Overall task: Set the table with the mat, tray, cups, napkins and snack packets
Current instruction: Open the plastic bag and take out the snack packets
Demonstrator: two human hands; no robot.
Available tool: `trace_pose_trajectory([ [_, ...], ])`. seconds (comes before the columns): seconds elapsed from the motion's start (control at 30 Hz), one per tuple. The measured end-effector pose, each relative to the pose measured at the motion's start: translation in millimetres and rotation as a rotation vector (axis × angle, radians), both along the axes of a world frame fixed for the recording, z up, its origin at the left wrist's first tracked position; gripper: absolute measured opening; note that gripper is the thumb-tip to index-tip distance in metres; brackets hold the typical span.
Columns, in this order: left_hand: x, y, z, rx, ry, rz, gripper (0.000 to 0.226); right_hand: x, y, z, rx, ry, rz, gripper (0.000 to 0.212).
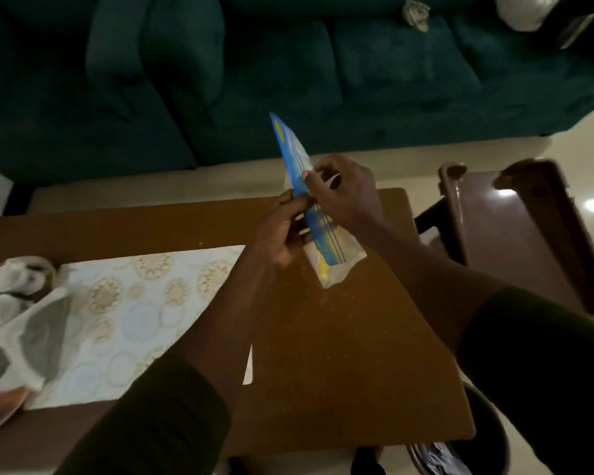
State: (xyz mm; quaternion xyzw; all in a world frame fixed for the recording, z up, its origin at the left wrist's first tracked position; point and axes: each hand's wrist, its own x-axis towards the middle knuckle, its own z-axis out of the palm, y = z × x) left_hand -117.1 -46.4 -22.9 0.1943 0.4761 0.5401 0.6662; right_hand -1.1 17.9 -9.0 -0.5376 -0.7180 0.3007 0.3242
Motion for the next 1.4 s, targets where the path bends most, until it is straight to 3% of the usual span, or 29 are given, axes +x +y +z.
trace_pose_trajectory([
  [0.17, -90, -54, -18, -0.150, -0.026, 0.113, 0.019, -91, -34, -24, -0.170, -0.120, 0.250, 0.016],
  [0.3, -146, -91, -34, -0.168, 0.128, 0.117, 0.021, -149, -65, -35, -0.156, -0.138, 0.367, 0.002],
  [0.4, -179, -113, -39, -0.155, 0.197, 0.132, 0.018, -186, -85, -30, -0.267, -0.111, 0.392, 0.014],
  [0.5, -206, -135, -40, -0.157, 0.221, 0.077, 0.021, -216, -100, -29, -0.389, -0.214, 0.468, 0.038],
  [0.6, -223, -153, -45, -0.165, 0.256, 0.032, 0.022, -236, -110, -32, -0.491, -0.287, 0.514, 0.039],
  [0.9, -255, -172, -62, -0.204, 0.157, 0.136, 0.015, -270, -128, -40, -0.649, -0.068, 0.466, 0.013],
  [1.03, -260, -170, -56, -0.272, 0.168, 0.387, 0.017, -271, -117, -37, -0.696, 0.006, 0.362, 0.019],
  [1.1, -263, -168, -58, -0.321, 0.382, 0.621, 0.023, -263, -104, -33, -0.571, 0.009, 0.242, 0.020],
  [1.17, -268, -168, -58, -0.354, 0.652, 0.777, 0.034, -251, -90, -26, -0.267, -0.124, 0.150, 0.017],
  [1.27, -271, -163, -49, -0.316, 0.685, 0.859, 0.040, -235, -81, -17, -0.011, -0.200, 0.106, 0.019],
  [1.4, -258, -142, -30, -0.197, 0.708, 0.842, 0.038, -236, -90, -8, 0.066, -0.261, 0.193, 0.023],
])
